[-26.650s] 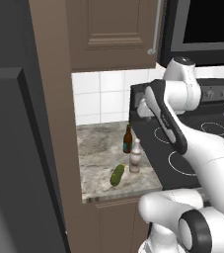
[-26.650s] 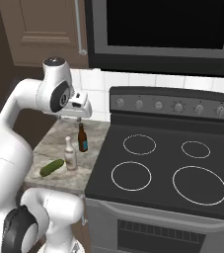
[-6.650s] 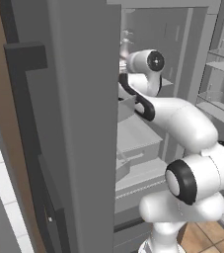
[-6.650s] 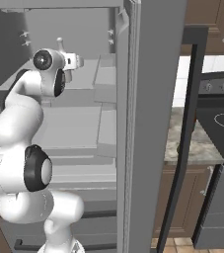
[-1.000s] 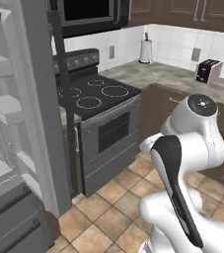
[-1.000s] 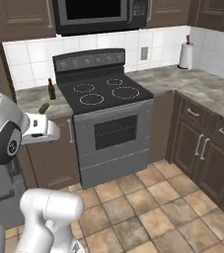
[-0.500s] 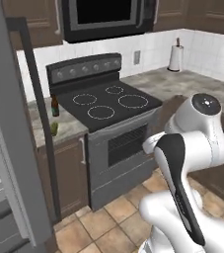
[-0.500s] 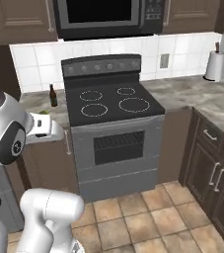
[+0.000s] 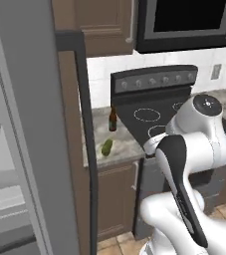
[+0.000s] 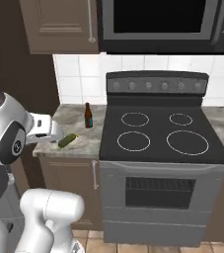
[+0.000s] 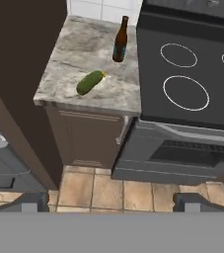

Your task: Place the liquor and beer on the top shelf of the fridge to keep them out of children's reach, and place the cucumber on lower shelves for easy access.

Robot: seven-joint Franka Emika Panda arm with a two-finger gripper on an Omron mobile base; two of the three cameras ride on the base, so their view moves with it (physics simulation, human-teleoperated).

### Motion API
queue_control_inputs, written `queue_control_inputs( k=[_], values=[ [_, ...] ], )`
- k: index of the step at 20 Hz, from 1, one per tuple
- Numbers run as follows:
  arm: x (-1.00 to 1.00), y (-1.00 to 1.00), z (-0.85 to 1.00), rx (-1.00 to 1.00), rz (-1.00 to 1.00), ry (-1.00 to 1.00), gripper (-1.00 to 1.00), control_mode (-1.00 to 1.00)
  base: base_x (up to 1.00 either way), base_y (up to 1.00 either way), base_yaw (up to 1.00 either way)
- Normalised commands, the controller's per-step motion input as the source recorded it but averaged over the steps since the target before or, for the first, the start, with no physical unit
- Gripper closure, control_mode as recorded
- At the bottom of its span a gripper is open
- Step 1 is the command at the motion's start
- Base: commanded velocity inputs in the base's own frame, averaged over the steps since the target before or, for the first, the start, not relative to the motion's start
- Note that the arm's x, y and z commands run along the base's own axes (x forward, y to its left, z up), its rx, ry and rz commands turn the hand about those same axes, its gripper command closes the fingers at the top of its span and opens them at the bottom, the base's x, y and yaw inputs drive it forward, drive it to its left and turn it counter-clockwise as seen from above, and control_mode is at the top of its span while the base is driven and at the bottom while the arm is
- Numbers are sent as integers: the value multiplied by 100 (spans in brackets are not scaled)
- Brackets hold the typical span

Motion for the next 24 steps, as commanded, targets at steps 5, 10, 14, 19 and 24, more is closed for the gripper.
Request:
queue_control_inputs(
  k=[5, 10, 14, 19, 24],
  values=[
    [0, 0, 0, 0, 0, 0, -100, 100, 100, -17, 46],
    [0, 0, 0, 0, 0, 0, -100, 100, 86, -49, 40],
    [0, 0, 0, 0, 0, 0, -100, 100, 67, -70, 35],
    [0, 0, 0, 0, 0, 0, -100, 100, 47, -60, 29],
    [4, -10, -2, 1, 1, -1, -100, -100, 21, -51, 14]
  ],
)
